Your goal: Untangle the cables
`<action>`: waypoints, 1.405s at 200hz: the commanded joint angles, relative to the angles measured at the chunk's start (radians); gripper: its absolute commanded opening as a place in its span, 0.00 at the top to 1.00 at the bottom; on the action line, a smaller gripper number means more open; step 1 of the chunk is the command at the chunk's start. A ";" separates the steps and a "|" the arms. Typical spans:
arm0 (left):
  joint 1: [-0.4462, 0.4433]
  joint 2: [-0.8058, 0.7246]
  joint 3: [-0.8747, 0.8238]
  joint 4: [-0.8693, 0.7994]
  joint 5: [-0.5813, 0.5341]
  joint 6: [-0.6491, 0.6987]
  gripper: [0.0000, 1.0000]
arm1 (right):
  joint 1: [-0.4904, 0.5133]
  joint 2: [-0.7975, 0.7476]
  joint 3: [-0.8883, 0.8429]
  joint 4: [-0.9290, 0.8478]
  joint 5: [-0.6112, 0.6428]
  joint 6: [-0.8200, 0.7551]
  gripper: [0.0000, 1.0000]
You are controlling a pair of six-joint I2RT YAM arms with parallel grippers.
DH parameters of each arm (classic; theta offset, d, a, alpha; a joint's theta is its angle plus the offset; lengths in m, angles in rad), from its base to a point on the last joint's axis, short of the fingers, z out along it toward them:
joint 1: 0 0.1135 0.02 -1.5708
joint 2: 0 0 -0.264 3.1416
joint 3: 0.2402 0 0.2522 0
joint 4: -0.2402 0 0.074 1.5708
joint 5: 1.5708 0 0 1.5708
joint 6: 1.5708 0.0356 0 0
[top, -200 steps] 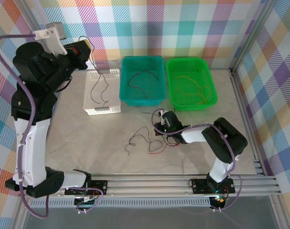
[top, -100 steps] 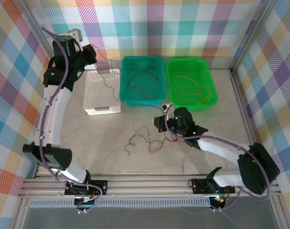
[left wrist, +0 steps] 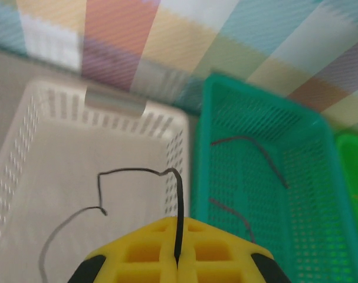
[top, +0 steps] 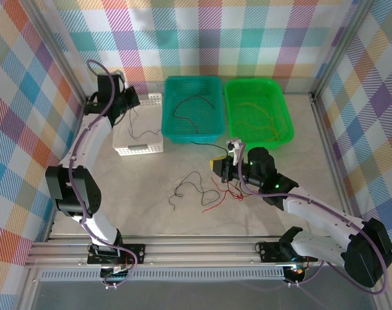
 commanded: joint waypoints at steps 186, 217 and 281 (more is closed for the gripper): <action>-0.442 -0.683 -0.548 0.284 0.308 -0.306 0.00 | 0.009 0.145 0.485 -0.306 0.142 0.103 1.00; -0.601 -0.706 -0.627 0.274 0.264 -0.296 0.00 | 0.008 0.151 0.486 -0.314 0.146 0.109 1.00; -0.796 -0.599 -0.626 0.294 0.089 -0.263 0.00 | 0.009 0.145 0.484 -0.311 0.109 0.139 1.00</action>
